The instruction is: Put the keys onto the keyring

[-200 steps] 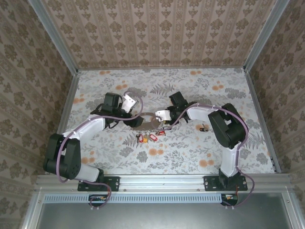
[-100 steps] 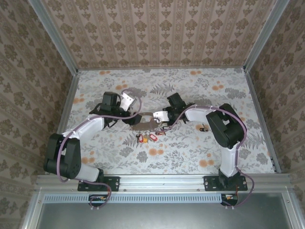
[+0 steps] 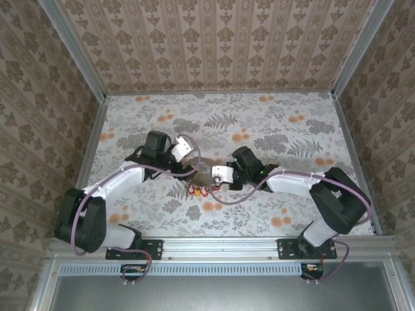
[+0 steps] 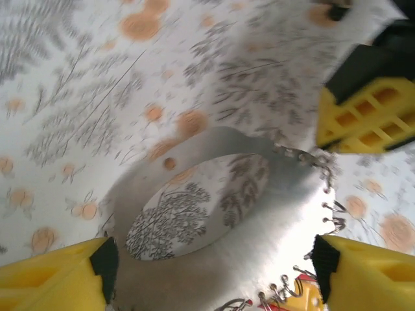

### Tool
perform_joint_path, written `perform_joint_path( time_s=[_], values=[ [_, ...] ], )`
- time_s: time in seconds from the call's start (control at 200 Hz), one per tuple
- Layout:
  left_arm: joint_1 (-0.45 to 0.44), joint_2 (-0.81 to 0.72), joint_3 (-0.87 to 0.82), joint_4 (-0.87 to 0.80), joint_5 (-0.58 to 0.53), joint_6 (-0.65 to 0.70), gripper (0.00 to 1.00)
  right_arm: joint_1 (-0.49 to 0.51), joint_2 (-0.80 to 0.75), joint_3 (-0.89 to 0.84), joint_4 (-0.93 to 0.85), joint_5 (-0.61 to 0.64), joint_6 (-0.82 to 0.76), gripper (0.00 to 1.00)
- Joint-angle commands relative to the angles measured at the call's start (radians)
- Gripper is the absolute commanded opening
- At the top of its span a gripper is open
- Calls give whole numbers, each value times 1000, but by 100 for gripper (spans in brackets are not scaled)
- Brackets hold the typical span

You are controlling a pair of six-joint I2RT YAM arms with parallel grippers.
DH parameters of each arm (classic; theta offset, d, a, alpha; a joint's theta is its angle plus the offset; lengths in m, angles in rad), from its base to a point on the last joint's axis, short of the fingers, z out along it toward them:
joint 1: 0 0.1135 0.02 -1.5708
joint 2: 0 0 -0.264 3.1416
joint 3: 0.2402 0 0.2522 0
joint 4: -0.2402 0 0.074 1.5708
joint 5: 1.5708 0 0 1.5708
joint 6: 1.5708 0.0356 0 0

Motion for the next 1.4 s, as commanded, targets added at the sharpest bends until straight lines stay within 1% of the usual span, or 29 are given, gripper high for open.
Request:
perform_joint_path(
  time_s=[0.0,0.07,0.105,0.2,0.255,0.275,0.355,0.5,0.675,0.715,0.785,0.81,0.895,1.01,1.075,1.12,1.29,1.395],
  values=[
    [-1,-129,-86,141,207,150,73,2,-93,-41,152,-44,151,6],
    [2,-186,-103,160,213,146,69,0,-126,-52,171,-85,172,5],
    [5,-200,-91,129,220,155,68,0,-164,-57,179,-109,178,4],
    [-8,-211,-49,32,272,215,66,1,-196,-61,191,-167,181,3],
    [-13,-212,-39,15,291,252,62,0,-203,-61,197,-193,182,3],
    [-44,-212,-38,13,292,262,60,0,-205,-61,201,-201,182,3],
    [-76,-215,-31,24,258,283,58,1,-205,-63,221,-228,173,3],
    [-96,-205,-27,17,174,335,56,0,-189,-43,209,-276,134,2],
    [-112,-188,-24,26,148,367,52,1,-181,-7,165,-299,95,2],
    [-117,-185,-21,26,140,373,50,0,-180,3,142,-306,79,2],
    [-129,-180,-16,33,119,384,49,1,-181,19,98,-325,49,3],
    [-132,-179,-16,39,114,385,47,-1,-180,24,86,-330,40,3],
    [-143,-160,-16,62,106,393,45,0,-175,33,74,-333,30,3],
    [-158,-121,9,35,108,424,33,1,-169,41,65,-338,21,3],
    [-163,-103,23,-4,116,474,27,0,-164,45,62,-340,21,3],
    [-169,-96,28,-20,110,494,26,1,-161,46,61,-342,20,3],
    [-180,-94,22,-7,105,495,24,1,-149,60,52,-352,5,3],
    [-183,-94,26,-15,100,496,16,-1,-147,69,48,-352,4,4]
  ],
)
